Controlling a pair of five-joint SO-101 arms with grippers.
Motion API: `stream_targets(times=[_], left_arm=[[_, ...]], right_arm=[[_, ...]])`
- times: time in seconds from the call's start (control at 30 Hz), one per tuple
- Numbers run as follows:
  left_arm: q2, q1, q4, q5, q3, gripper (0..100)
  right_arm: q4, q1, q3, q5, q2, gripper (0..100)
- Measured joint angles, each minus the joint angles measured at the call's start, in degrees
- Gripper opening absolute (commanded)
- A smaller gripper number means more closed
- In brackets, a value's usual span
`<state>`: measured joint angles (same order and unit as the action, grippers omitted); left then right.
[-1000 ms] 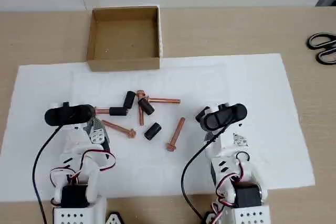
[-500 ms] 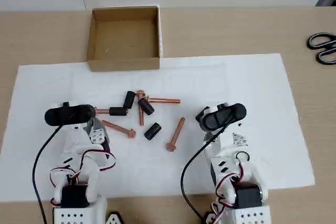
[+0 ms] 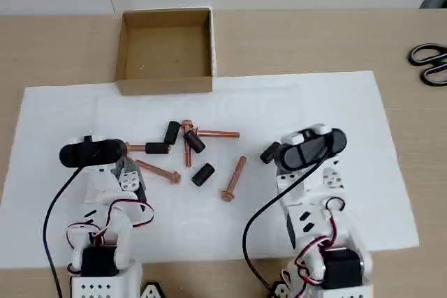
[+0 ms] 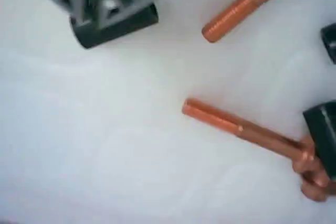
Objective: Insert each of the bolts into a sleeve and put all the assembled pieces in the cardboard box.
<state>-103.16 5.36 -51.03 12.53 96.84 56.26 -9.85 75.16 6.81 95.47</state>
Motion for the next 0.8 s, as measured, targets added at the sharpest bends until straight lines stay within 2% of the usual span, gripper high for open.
stream_targets(times=[0.2,0.43,0.63,0.7,0.8], left_arm=[[0.0,0.0,0.0,0.0,0.0,1],[0.0,0.0,0.0,0.0,0.0,1],[0.0,0.0,0.0,0.0,0.0,1],[0.0,0.0,0.0,0.0,0.0,1],[0.0,0.0,0.0,0.0,0.0,1]], right_arm=[[4.31,-0.09,-19.52,-8.88,-26.46,0.7],[17.23,0.0,-43.43,-27.52,-60.13,0.7],[21.98,-0.7,-50.81,-31.74,-73.32,0.9],[23.03,-1.85,-50.9,-35.34,-75.6,1.7],[23.12,-2.11,-51.43,-39.38,-77.98,9.9]])
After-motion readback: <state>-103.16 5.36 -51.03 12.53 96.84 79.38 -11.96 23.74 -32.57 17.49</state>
